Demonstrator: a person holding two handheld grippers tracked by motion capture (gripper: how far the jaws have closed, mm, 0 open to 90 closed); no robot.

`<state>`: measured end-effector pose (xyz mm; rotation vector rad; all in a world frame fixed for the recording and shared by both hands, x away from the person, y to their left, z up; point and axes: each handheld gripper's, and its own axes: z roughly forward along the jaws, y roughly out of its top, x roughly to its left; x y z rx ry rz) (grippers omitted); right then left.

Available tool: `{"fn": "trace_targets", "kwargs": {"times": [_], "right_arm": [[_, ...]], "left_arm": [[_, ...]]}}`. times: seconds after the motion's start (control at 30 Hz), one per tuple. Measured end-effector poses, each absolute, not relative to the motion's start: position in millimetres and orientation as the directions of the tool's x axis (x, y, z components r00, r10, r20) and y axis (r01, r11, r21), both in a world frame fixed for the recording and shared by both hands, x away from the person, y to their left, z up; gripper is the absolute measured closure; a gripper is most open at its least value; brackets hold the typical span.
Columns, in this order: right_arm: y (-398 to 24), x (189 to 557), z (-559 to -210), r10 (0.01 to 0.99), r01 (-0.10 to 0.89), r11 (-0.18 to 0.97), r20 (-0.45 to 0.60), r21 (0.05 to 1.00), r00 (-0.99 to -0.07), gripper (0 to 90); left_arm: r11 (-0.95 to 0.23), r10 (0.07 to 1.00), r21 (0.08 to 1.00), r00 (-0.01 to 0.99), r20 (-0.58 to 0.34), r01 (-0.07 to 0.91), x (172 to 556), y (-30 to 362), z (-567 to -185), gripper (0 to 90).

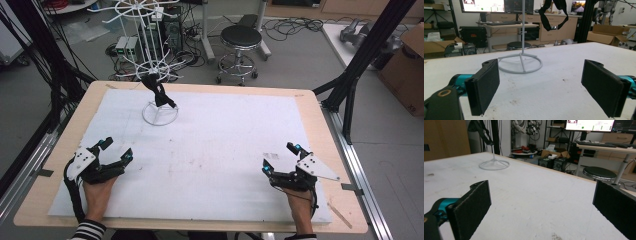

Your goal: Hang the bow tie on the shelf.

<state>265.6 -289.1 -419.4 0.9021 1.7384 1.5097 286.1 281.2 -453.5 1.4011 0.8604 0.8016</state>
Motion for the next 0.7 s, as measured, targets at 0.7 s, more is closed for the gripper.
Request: {"fn": "trace_targets", "kwargs": {"times": [0.7], "right_arm": [[-283, 267, -452, 0.847, 0.089, 0.057, -0.001, 0.994, -0.532, 0.6]], "left_arm": [[0.029, 0.875, 0.999, 0.484, -0.038, 0.027, 286, 282, -454, 15.3]]}}
